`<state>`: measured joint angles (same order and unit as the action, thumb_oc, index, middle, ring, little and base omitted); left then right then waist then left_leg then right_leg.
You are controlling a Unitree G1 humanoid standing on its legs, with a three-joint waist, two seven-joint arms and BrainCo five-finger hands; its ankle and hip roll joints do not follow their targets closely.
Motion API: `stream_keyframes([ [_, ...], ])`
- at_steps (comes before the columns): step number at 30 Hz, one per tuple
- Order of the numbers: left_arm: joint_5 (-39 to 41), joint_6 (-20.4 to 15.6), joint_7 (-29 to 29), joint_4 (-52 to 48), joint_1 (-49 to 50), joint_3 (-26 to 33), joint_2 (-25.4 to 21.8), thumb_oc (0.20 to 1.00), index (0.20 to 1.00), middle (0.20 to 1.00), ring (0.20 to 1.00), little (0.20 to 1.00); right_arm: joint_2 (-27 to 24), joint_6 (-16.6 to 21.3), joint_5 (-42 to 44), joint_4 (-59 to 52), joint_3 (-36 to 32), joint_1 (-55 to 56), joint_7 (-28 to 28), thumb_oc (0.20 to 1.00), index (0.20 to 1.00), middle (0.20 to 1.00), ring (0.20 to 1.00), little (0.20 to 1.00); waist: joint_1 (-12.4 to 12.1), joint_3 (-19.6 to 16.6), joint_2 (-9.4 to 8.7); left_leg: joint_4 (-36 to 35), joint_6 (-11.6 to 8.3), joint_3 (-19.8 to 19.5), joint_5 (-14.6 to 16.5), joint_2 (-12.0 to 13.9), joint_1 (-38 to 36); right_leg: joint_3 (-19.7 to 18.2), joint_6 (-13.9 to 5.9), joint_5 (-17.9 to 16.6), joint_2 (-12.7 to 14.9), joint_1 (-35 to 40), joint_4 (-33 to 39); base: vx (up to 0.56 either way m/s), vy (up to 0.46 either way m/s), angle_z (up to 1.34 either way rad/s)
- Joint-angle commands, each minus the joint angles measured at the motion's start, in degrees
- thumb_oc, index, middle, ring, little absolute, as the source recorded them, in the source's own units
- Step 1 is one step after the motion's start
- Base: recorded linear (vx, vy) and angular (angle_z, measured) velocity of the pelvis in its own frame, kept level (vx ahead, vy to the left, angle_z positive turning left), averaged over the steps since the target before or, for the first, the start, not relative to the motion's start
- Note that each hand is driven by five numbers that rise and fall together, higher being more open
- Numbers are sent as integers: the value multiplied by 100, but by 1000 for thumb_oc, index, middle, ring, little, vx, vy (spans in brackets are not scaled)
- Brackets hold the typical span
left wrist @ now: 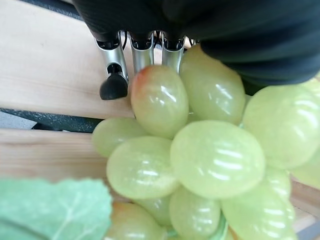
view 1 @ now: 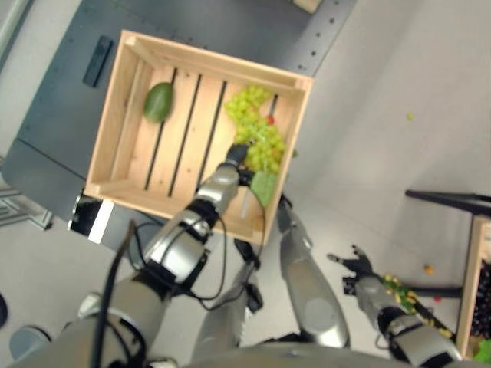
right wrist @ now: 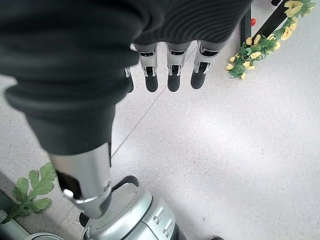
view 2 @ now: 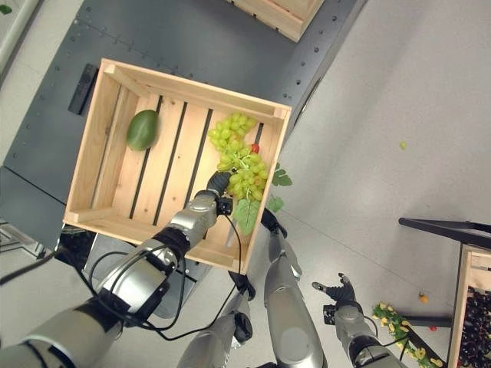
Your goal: Pick up the fruits from the basket on one side to the basket on the other side
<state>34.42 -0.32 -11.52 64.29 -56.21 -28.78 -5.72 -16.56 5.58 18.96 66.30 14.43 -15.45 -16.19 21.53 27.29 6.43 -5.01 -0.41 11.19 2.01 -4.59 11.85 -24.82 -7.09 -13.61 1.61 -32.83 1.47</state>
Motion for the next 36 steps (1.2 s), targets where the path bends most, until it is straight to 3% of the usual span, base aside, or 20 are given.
stream_keyframes([
  [1,-238,-113,138,322,-241,188,381,200,200,200,200,200,-148,91,175,157,230,370,-137,1000,1000,1000,1000,1000,145,-41,-202,1310,-328,-99,461,190,721,6,4,367,-216,407,103,0,0,0],
  [21,45,-351,90,-378,364,236,14,200,200,200,200,200,-162,156,181,79,79,437,-154,1000,1000,1000,1000,1000,-78,-15,-221,1300,-349,-252,338,172,808,150,7,351,-179,448,139,-5,-3,2],
  [26,22,-499,96,-1247,735,76,-286,200,200,200,200,200,-175,192,156,-46,-15,556,-145,1000,1000,1000,1000,1000,-153,4,-186,1307,-346,-296,314,153,828,199,7,349,-155,462,150,0,0,0],
  [36,255,-723,244,-3319,2367,152,-1291,200,200,200,200,200,-167,261,208,-258,-448,760,-111,1000,1000,1000,1000,1000,-441,79,-12,1296,-317,-410,273,90,853,273,18,401,-130,502,174,-2,-2,5],
])
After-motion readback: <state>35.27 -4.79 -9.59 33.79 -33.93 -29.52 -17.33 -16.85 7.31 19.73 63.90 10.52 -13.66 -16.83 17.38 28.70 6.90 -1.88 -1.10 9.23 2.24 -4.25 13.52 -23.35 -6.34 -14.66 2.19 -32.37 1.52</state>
